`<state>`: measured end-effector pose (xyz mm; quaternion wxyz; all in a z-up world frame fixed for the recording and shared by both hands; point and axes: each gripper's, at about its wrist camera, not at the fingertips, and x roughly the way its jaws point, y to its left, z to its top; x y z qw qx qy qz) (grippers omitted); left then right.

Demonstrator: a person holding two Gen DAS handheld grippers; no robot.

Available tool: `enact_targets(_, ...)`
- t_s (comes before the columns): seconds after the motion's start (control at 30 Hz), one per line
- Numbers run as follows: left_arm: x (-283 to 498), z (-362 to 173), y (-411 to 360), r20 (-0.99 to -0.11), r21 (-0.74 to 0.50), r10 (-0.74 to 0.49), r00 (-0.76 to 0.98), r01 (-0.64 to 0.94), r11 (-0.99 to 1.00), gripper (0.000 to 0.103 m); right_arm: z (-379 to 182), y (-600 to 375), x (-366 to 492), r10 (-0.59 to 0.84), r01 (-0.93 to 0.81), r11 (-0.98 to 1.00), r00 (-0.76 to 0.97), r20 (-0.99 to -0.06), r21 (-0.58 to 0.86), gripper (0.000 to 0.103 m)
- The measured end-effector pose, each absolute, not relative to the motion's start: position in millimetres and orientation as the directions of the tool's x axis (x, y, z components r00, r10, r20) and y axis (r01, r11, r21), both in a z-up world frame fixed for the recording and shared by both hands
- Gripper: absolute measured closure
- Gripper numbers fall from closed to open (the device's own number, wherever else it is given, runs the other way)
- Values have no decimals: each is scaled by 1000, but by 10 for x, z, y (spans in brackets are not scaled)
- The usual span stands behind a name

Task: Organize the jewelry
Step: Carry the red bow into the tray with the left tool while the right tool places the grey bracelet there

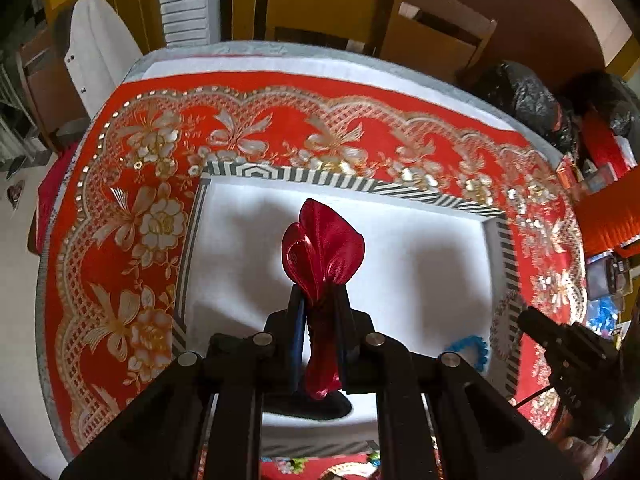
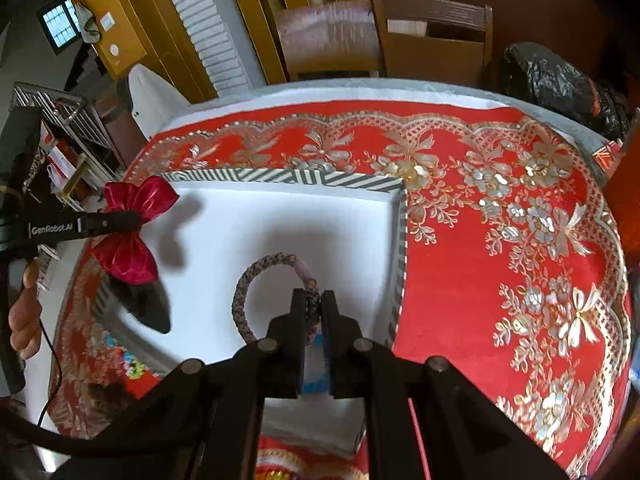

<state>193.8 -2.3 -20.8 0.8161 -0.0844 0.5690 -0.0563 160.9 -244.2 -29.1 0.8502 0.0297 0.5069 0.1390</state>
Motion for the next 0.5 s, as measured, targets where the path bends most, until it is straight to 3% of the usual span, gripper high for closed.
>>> enact_targets(0.43, 2095, -609, 122, -935, -214, -188, 302, -52, 976, 101, -688, -2326, 1984, 214, -200, 969, 381, -899, 146, 96)
enact_targets(0.5, 2098, -655, 150, -937, -218, -190, 293, -68, 974, 98, -734, -2312, 2012, 207, -205, 969, 381, -901, 136, 95)
